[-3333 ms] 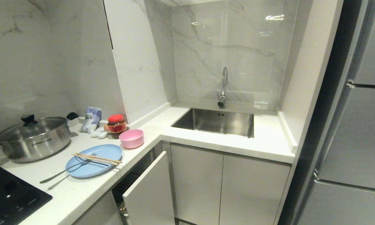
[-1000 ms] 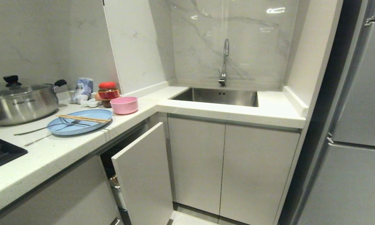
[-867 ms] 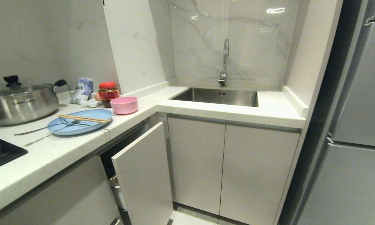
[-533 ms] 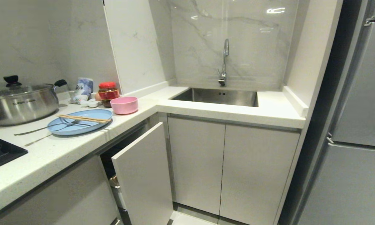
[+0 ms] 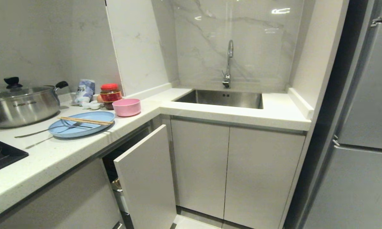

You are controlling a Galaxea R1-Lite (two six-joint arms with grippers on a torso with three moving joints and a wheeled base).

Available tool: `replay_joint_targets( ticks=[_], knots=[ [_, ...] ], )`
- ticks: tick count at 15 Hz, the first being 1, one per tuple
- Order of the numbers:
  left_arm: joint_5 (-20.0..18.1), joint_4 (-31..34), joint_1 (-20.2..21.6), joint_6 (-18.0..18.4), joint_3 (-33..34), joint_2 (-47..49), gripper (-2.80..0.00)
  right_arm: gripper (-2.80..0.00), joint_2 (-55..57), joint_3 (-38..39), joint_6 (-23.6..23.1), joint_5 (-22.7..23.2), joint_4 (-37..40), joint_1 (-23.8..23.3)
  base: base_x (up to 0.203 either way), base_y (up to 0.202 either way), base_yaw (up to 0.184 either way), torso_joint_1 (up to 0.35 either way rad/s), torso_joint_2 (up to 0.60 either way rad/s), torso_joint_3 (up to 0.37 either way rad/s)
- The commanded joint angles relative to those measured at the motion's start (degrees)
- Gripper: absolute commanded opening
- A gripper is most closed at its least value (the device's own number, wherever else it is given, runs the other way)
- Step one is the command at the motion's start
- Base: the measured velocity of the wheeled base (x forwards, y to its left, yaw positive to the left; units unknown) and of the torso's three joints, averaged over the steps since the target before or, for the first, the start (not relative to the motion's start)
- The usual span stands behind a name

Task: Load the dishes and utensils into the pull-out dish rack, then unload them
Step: Open the cupboard

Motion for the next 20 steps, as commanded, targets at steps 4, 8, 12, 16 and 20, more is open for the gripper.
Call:
replay_joint_targets(
  ticks=[4, 8, 12, 16, 20],
  knots=[
    [-0.02, 3.44, -0.51, -0.65, -12.08, 24.84, -2.80, -2.80, -0.04, 1.49, 0.00, 0.01, -0.04, 0.02, 0.000, 0.000, 0.000, 0.000, 0.00, 0.000],
    [1.55, 10.86, -0.70, -2.46, -15.38, 35.12, -2.80, -2.80, -0.04, 1.49, 0.00, 0.01, -0.04, 0.02, 0.000, 0.000, 0.000, 0.000, 0.00, 0.000],
    [3.47, 11.98, -1.26, -4.53, -16.85, 41.02, -2.80, -2.80, -0.04, 1.49, 0.00, 0.01, -0.04, 0.02, 0.000, 0.000, 0.000, 0.000, 0.00, 0.000],
    [3.63, 11.61, -2.32, -7.23, -17.14, 46.88, -2.80, -2.80, -0.04, 1.49, 0.00, 0.01, -0.04, 0.02, 0.000, 0.000, 0.000, 0.000, 0.00, 0.000],
    [4.46, 6.10, -2.35, -9.49, -15.32, 53.32, -2.80, -2.80, -0.04, 1.49, 0.00, 0.01, -0.04, 0.02, 0.000, 0.000, 0.000, 0.000, 0.00, 0.000]
  ],
)
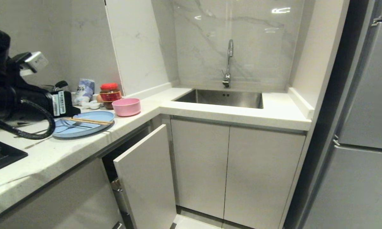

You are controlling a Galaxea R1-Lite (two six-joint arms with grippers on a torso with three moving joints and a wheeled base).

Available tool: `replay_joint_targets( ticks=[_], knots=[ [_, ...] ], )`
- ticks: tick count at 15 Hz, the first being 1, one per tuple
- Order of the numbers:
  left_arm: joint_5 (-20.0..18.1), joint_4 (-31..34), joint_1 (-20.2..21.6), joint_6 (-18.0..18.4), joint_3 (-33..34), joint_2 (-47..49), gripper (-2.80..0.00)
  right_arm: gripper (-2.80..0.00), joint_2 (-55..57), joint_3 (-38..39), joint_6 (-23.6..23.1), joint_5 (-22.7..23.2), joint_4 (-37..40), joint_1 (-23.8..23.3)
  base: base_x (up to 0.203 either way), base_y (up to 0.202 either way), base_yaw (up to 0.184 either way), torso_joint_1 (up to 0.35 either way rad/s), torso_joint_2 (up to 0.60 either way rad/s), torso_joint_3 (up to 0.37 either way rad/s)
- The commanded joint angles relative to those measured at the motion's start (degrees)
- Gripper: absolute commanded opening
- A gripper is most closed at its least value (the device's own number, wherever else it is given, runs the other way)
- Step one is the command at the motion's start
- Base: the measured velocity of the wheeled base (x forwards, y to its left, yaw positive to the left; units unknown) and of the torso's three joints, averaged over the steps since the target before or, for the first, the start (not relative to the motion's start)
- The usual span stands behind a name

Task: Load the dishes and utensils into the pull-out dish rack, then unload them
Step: Open the cupboard

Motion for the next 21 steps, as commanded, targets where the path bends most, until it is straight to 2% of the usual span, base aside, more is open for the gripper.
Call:
replay_joint_targets(
  ticks=[1, 4, 7, 14, 21],
  knots=[
    [2.78, -4.10, -0.34, -0.83, 1.81, 5.48, -2.80, -2.80, -0.04, 1.49, 0.00, 0.01, -0.06, 0.02, 0.000, 0.000, 0.000, 0.000, 0.00, 0.000],
    [8.37, -13.47, -1.77, -1.36, 5.45, 9.66, -2.80, -2.80, -0.04, 1.49, 0.00, 0.01, -0.06, 0.02, 0.000, 0.000, 0.000, 0.000, 0.00, 0.000],
    [12.19, -15.87, -3.99, -2.37, 6.78, 12.70, -2.80, -2.80, -0.04, 1.49, 0.00, 0.01, -0.06, 0.02, 0.000, 0.000, 0.000, 0.000, 0.00, 0.000],
    [12.63, -15.95, -5.87, -2.49, 8.03, 15.64, -2.80, -2.80, -0.04, 1.49, 0.02, 0.01, -0.06, 0.02, 0.000, 0.000, 0.000, 0.000, 0.00, 0.000],
    [13.51, -15.56, -5.87, -2.49, 8.03, 19.65, -2.80, -2.80, -0.04, 1.49, 0.00, 0.01, -0.06, 0.02, 0.000, 0.000, 0.000, 0.000, 0.00, 0.000]
  ],
)
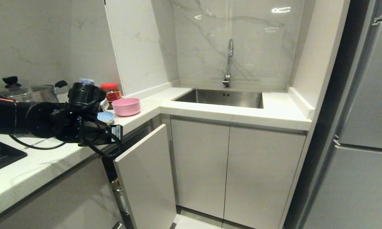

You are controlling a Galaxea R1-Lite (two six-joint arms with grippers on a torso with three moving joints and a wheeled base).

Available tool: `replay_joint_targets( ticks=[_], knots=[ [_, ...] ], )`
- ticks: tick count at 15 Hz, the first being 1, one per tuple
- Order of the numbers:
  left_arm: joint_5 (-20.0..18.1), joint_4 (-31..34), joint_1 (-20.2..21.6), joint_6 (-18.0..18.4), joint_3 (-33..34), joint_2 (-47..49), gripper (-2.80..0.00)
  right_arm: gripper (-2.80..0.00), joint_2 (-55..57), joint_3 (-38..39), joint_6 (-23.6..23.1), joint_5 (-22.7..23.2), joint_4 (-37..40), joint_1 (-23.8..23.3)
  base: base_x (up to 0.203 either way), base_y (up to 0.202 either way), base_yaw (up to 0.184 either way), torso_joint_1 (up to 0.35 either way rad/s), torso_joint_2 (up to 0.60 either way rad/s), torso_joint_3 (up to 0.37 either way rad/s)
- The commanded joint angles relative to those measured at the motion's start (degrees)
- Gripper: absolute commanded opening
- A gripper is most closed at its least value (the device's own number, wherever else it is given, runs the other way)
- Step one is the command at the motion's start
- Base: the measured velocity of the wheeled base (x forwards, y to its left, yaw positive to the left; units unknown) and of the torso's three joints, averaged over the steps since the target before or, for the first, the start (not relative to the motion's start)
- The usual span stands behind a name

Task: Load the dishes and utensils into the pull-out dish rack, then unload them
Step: Open the cupboard

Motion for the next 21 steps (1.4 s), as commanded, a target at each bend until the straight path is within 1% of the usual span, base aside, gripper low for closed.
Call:
replay_joint_targets(
  ticks=[1, 15, 18, 20, 21],
  knots=[
    [0.15, 0.09, 0.03, -0.06, 0.00, 1.64, -2.80, -2.80, -0.04, 1.49, 0.02, 0.01, -0.05, 0.02, 0.000, 0.000, 0.000, 0.000, 0.00, 0.000],
    [-0.38, 1.31, -0.41, -0.15, 0.42, 6.86, -2.80, -2.80, -0.04, 1.49, 0.02, 0.01, -0.06, 0.02, 0.000, 0.000, 0.000, 0.000, 0.00, 0.000],
    [-0.63, 1.34, -1.36, -0.23, 0.77, 6.86, -2.80, -2.80, -0.04, 1.49, 0.02, 0.01, -0.06, 0.02, 0.000, 0.000, 0.000, 0.000, 0.00, 0.000],
    [-1.80, 1.56, -2.15, -0.32, 1.14, 6.69, -2.80, -2.80, -0.04, 1.49, 0.02, 0.01, -0.06, 0.02, 0.000, 0.000, 0.000, 0.000, 0.00, 0.000],
    [-2.65, 2.02, -2.58, -1.03, 1.29, 6.66, -2.80, -2.80, -0.04, 1.49, 0.02, 0.01, -0.06, 0.02, 0.000, 0.000, 0.000, 0.000, 0.00, 0.000]
  ],
)
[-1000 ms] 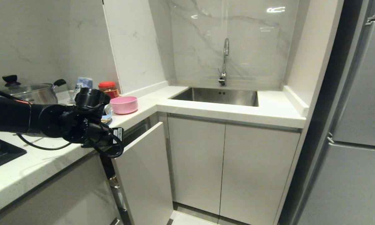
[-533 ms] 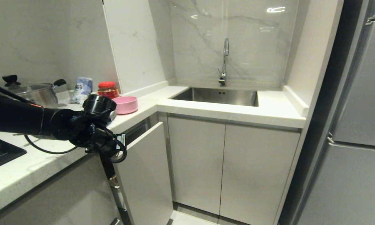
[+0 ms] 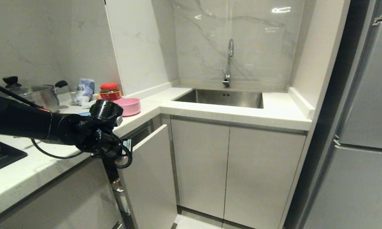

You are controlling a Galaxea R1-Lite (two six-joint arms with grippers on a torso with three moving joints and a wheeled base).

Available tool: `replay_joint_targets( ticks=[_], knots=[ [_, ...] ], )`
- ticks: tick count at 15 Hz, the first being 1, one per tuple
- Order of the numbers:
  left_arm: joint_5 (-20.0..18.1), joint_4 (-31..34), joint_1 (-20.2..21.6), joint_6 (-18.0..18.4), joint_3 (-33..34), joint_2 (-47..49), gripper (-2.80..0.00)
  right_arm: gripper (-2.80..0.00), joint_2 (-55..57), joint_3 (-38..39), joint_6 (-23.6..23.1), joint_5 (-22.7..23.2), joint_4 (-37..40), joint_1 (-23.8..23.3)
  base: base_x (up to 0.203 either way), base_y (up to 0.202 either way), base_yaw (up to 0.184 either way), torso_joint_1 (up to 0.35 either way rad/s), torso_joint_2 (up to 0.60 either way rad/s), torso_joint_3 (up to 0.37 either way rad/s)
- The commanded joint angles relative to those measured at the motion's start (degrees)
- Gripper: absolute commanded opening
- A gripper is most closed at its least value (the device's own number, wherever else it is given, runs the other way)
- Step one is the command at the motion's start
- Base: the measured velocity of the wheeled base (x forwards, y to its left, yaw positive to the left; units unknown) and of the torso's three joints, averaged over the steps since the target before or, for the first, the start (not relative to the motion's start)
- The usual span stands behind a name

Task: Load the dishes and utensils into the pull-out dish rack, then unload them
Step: Open the cupboard

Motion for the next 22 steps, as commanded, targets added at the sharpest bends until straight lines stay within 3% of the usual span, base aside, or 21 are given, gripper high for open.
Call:
replay_joint_targets(
  ticks=[1, 4, 7, 11, 22],
  knots=[
    [-1.53, 1.67, -1.31, -1.51, 0.22, -0.25, -2.80, -2.80, -0.04, 1.49, 0.02, 0.01, -0.04, 0.02, 0.000, 0.000, 0.000, 0.000, 0.00, 0.000],
    [-3.69, 2.40, -2.95, -1.77, 0.64, -1.22, -2.80, -2.80, -0.04, 1.49, 0.02, 0.01, -0.04, 0.02, 0.000, 0.000, 0.000, 0.000, 0.00, 0.000],
    [-9.24, 4.45, -4.44, -3.44, 0.87, -2.37, -2.80, -2.80, -0.04, 1.49, 0.02, 0.01, -0.04, 0.02, 0.000, 0.000, 0.000, 0.000, 0.00, 0.000],
    [-13.57, 6.76, -6.67, -5.43, 1.00, -2.53, -2.80, -2.80, -0.04, 1.49, 0.02, 0.01, -0.04, 0.02, 0.000, 0.000, 0.000, 0.000, 0.00, 0.000],
    [-28.14, 6.17, -13.12, -12.76, 4.29, -4.56, -2.80, -2.80, -0.04, 1.49, 0.02, 0.01, -0.04, 0.02, 0.000, 0.000, 0.000, 0.000, 0.00, 0.000]
  ],
)
